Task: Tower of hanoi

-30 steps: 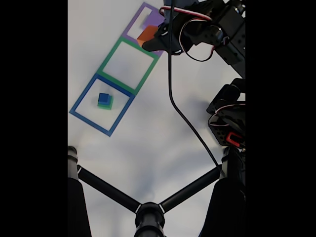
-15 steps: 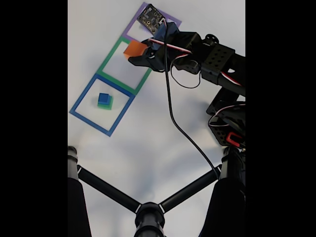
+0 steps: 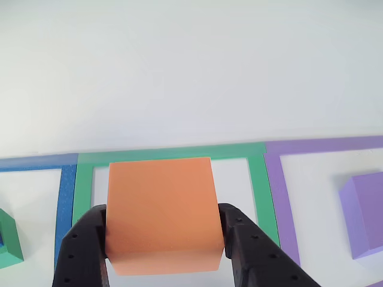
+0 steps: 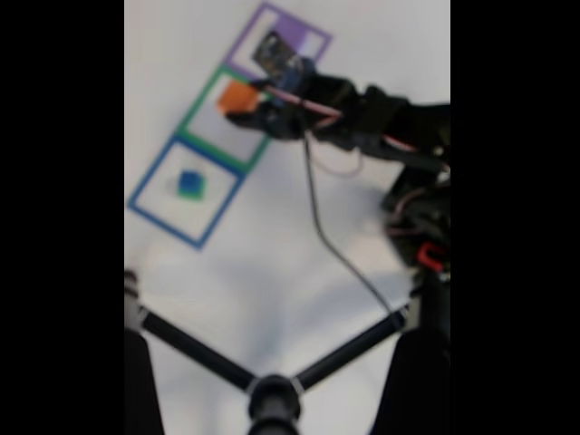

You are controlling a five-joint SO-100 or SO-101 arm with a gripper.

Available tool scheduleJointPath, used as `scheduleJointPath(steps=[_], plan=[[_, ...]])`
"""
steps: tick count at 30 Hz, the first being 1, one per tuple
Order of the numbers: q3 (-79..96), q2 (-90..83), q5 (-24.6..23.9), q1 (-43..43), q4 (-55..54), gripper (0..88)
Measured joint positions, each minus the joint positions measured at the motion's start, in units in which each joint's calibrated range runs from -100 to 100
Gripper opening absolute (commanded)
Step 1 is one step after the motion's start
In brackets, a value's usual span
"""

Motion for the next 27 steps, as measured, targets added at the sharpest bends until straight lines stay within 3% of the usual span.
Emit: scheduleJointPath(steps=[14,27], plan=[[1.12,8.73,0.0,0.68,-9.1,12.0],[4.65,23.43,0.0,2.14,-27.78,14.5]])
